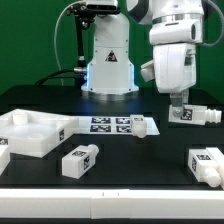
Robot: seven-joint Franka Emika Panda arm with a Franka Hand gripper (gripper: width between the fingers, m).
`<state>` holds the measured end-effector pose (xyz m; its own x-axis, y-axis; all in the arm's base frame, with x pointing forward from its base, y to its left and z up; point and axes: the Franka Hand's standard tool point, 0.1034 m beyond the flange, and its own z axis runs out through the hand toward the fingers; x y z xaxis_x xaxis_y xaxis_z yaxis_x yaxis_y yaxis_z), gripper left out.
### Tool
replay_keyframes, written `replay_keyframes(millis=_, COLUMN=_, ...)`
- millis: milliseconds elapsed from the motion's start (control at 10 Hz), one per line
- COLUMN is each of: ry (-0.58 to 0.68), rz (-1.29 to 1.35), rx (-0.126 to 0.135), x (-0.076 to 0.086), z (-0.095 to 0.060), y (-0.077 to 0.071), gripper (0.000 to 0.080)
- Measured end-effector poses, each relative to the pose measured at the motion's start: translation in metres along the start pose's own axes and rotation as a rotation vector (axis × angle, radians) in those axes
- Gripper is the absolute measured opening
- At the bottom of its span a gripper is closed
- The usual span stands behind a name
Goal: Assemble square table
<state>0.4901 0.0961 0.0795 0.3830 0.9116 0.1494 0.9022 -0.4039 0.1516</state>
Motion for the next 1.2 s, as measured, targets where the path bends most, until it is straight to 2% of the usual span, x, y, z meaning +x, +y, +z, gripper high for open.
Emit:
replay_keyframes(millis=200, ry=-0.002, rz=-0.066, rx=0.003, x=-0.002, z=0.003, y=-0.001, gripper=0.0285)
replay_keyframes(millis=300, ry=-0.006, rz=-0.142, rx=0.019, x=-0.006, z=0.011, y=-0.009, gripper=0.0285)
replay_keyframes(millis=400, ry=-0.007, rz=-0.19, rx=0.031, x=-0.007, z=0.01, y=-0.025, gripper=0.0285)
replay_keyframes(millis=500, ry=0.0, rz=-0.277, rx=0.028, x=-0.004, z=0.005, y=-0.043, gripper=0.0285)
replay_keyframes(millis=600, ry=0.009, rz=-0.325, rx=0.024, x=-0.009, z=0.006, y=-0.054, gripper=0.0285)
replay_keyframes(millis=700, ry=0.009, rz=-0.307, rx=0.025, x=-0.019, z=0.007, y=-0.056, gripper=0.0285)
replay_keyframes(millis=1000, ry=0.008, rz=-0.343, rx=0.029, x=-0.018, z=0.009, y=-0.056, gripper=0.0285)
replay_keyframes(millis=1200, ry=0.014, rz=-0.568, rx=0.058, x=-0.02, z=0.023, y=-0.074, gripper=0.0285)
